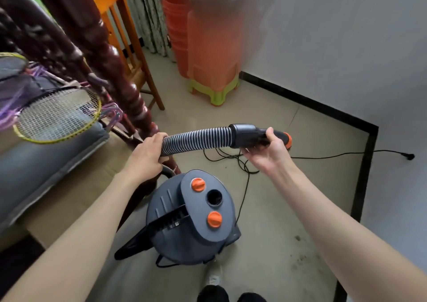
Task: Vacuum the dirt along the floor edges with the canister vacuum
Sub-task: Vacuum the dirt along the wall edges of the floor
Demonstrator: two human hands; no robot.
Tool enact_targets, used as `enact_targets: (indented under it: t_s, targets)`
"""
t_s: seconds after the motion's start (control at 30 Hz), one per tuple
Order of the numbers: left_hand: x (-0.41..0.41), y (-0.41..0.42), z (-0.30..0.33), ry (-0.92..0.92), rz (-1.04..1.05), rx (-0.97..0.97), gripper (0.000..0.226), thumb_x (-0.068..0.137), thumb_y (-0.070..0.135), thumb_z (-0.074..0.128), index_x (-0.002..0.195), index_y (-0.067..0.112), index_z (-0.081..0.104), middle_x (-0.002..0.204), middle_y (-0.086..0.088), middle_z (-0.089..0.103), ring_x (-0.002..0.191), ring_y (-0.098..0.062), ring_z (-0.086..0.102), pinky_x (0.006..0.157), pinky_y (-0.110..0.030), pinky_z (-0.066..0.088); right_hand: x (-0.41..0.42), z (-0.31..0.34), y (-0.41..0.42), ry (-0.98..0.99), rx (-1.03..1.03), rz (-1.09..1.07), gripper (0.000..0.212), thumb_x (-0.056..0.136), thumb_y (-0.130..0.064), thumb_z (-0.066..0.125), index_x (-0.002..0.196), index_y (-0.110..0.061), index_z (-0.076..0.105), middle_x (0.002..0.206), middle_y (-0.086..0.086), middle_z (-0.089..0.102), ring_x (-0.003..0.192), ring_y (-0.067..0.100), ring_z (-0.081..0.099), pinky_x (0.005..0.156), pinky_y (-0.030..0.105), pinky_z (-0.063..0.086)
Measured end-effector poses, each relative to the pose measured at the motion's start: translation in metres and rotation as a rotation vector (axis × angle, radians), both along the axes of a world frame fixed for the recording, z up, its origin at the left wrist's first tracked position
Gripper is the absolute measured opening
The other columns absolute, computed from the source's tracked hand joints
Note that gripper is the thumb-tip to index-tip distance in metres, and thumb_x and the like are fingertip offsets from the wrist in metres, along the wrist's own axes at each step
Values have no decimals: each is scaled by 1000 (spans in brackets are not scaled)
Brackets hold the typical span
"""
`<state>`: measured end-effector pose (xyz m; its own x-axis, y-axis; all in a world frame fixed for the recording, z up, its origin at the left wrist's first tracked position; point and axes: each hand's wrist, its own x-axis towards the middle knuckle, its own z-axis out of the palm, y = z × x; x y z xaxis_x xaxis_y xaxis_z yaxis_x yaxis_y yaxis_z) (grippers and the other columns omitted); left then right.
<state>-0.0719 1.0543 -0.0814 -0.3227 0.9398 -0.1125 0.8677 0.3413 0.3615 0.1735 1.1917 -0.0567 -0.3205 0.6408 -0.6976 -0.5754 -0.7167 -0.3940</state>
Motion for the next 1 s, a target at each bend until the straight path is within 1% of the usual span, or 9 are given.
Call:
enact_targets:
  t_s: [0.17,0.3,0.4,0.5,0.6,0.7,0.83,0.93,1.0]
  targets:
    - [1,-72,23,-67,43,27,58,84,20,68,132,19,37,117,-11,51,110,-29,52,96,-45,44,1,13,-54,49,-15,-10,45,103,-37,43,131,-2,46,134,20,54,122,35,54,86,50,45]
    - [17,-142,42,-96,-4,85,55,80,29,73,128,22,45,113,-2,55,108,-23,53,93,-41,46,16,27,-108,52,11,1,36,101,-37,46,109,-3,52,120,17,59,103,33,58,81,48,46]
    - [41,-187,56,-29,-79,73,55,79,43,71,128,28,48,116,4,59,106,-19,57,86,-35,47,36,33,-150,27,39,-11,37,99,-38,50,111,-3,53,110,17,62,96,31,61,75,48,51]
    - [68,-225,66,28,-190,79,57,76,56,67,126,33,51,114,11,64,98,-14,63,74,-27,47,61,42,-190,29,45,-68,35,99,-37,52,108,-3,54,111,17,62,102,31,61,88,47,51]
    - [86,-253,70,-32,-278,115,66,66,72,55,121,34,55,99,14,69,87,-7,65,74,-26,53,79,62,-233,88,24,-131,38,97,-37,56,95,1,54,94,19,62,85,31,61,88,44,47]
    - [97,-274,69,22,-333,211,57,71,62,64,118,31,57,95,11,69,85,-9,65,70,-28,54,86,70,-277,123,18,-196,44,92,-43,60,94,0,55,86,15,62,80,28,60,86,43,50]
    - [103,-312,59,58,-398,288,57,69,65,57,113,29,57,93,9,67,85,-12,63,67,-35,55,73,69,-338,99,23,-242,46,90,-45,62,103,-1,51,85,15,59,80,26,59,77,43,52]
    - [95,-350,42,-66,-459,238,56,74,51,72,120,25,53,103,12,57,98,-8,54,80,-31,51,61,70,-382,14,40,-243,50,95,-48,52,106,0,49,83,16,60,75,25,61,69,42,53]
    - [80,-371,29,-170,-489,130,62,76,41,75,129,24,47,112,13,51,106,-7,49,93,-29,46,56,77,-418,-6,65,-239,53,99,-48,46,96,5,49,70,16,64,59,25,64,58,39,55]
